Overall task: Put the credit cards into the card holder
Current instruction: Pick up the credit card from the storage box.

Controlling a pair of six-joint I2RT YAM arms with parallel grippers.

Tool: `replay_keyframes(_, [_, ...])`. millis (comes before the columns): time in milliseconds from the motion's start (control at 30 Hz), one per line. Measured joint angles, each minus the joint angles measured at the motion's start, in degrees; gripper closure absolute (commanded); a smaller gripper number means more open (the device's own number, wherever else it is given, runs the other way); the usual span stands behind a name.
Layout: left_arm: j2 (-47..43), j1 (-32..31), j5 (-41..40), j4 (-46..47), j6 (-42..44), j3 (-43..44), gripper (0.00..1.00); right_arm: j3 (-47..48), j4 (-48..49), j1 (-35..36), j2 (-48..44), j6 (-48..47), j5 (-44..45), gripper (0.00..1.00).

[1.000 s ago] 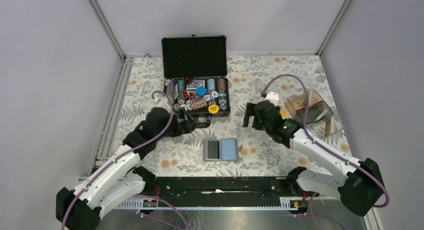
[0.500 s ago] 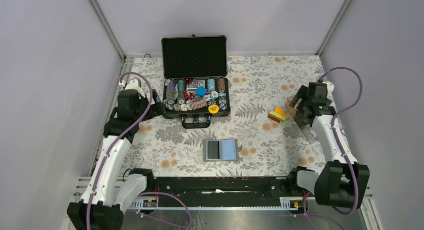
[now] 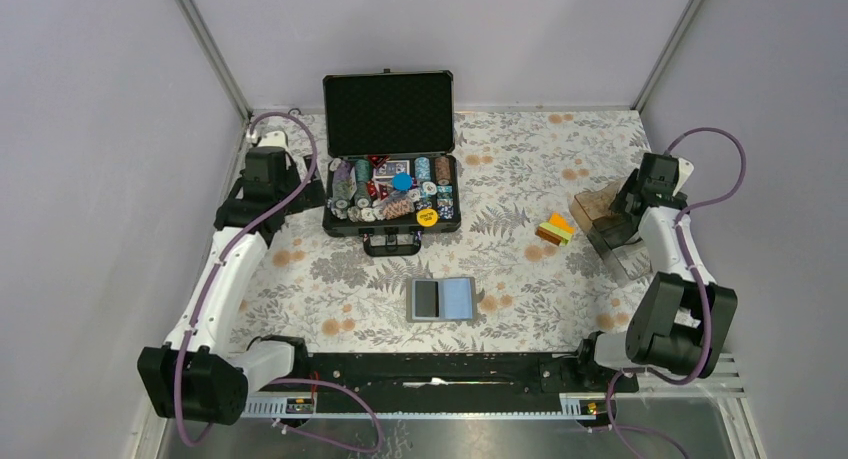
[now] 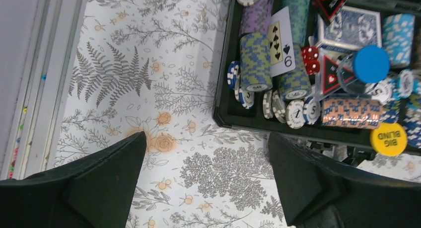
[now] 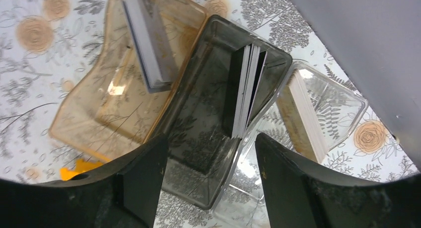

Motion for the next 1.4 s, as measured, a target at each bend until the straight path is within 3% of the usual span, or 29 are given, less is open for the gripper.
replay_keyframes(167, [1.9, -3.1, -3.3, -0.4, 1.3, -0.4, 0.01, 0.6, -0.2, -0.7, 3.7, -1.0, 3.0, 0.32])
replay_keyframes(533, [2.5, -6.8, -5.9, -0.2, 2.7, -0.6, 0.01, 0.6, 0.0, -3.4, 5.1, -0.1, 6.6, 0.46])
replay_keyframes(900, [2.5, -6.8, -6.0, -0.3, 2.7, -1.3, 0.01, -1.2, 4.2, -11.6, 5.1, 3.8, -0.4, 0.67])
replay_keyframes(1400, [2.5, -6.9, -6.0, -0.2, 2.7, -1.4, 0.01, -3.5, 9.7, -12.4, 5.1, 5.7, -5.4, 0.74])
